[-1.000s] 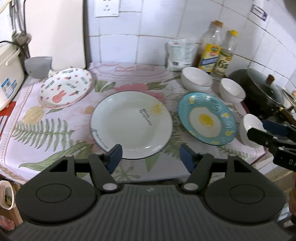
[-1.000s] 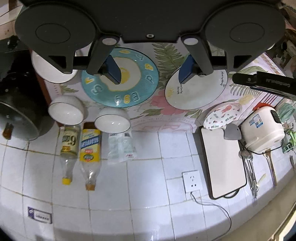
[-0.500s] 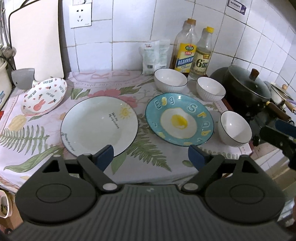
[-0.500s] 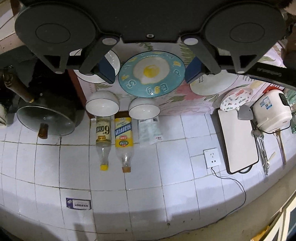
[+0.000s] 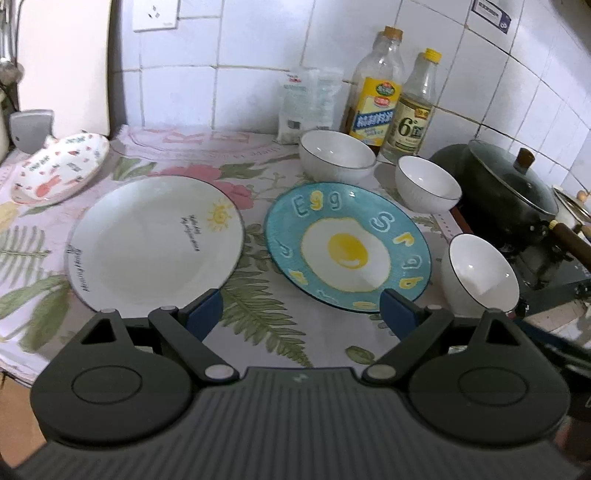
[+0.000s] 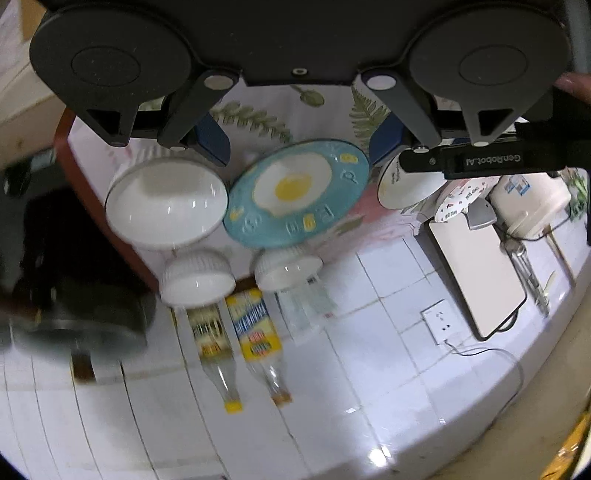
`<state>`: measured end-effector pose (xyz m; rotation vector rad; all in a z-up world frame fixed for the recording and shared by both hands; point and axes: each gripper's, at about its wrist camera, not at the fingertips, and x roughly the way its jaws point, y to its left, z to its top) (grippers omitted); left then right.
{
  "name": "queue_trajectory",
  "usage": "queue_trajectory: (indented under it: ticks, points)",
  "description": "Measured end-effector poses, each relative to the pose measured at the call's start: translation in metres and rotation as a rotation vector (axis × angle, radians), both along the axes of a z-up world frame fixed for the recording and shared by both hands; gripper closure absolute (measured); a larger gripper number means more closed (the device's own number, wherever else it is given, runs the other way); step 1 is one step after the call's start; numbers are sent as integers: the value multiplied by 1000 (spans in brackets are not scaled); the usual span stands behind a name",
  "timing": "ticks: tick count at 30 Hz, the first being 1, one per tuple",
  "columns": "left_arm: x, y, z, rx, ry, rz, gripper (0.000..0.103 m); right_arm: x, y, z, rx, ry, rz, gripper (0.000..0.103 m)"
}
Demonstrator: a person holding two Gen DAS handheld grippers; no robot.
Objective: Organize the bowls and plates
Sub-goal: 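Move both grippers to the rim of the blue egg plate, then grasp the blue egg plate rim with both grippers and tilt it up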
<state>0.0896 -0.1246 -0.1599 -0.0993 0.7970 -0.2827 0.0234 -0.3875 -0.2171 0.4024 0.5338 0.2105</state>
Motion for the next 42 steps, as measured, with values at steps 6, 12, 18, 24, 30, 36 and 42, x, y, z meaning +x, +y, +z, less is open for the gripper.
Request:
queue_trajectory:
  ticks: [6, 12, 18, 24, 30, 36, 42]
  points:
    - [19, 3, -15, -108, 70, 27, 12, 14, 5, -31, 95, 25, -5, 17]
    - [38, -1, -33, -112, 112, 71, 19, 40, 9, -57, 133, 31, -71, 21]
    - [59, -7, -50, -101, 200, 79, 31, 59, 11, -67, 152, 61, -133, 33]
    - [73, -13, -59, -103, 228, 79, 47, 74, 15, -70, 163, 69, -160, 47]
    - [82, -15, -71, -133, 249, 83, 67, 85, 15, -75, 204, 117, -183, 73]
    - [84, -15, -75, -176, 239, 71, 79, 87, 20, -74, 202, 138, -224, 74]
    - [91, -17, -76, -174, 235, 70, 79, 94, 24, -75, 223, 148, -268, 71]
